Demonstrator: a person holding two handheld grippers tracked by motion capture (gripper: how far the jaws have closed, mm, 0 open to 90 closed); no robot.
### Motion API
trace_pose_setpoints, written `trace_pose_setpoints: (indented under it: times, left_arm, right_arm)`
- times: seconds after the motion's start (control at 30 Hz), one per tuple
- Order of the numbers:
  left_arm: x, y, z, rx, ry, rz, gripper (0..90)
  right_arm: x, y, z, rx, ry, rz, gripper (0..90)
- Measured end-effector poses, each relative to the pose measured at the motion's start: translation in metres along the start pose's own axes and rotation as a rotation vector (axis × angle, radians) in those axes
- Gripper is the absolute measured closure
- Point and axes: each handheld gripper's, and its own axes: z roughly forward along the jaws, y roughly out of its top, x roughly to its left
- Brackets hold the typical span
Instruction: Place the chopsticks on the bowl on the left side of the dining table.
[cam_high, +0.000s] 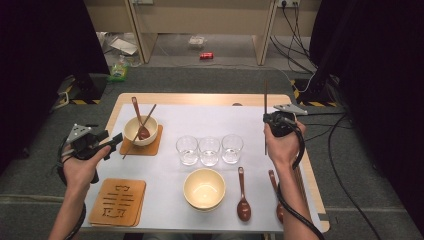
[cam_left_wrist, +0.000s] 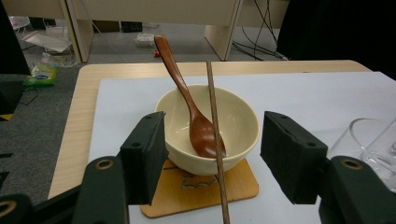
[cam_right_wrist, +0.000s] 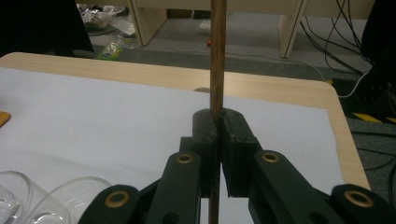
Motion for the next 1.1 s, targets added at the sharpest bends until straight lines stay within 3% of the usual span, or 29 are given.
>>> trace_pose_setpoints:
  times: [0.6, 1.1]
  left_arm:
    - [0.0, 0.0, -0.001, -0.008, 0.005, 0.002, 40.2]
    - [0.0, 0.0, -0.002, -0.012, 0.006, 0.002, 40.3]
  right_arm:
    - [0.018, 0.01, 0.012, -0.109, 0.033, -0.008, 85.0]
    - [0.029, 0.012, 0.027, -0.14, 0.042, -0.001, 85.0]
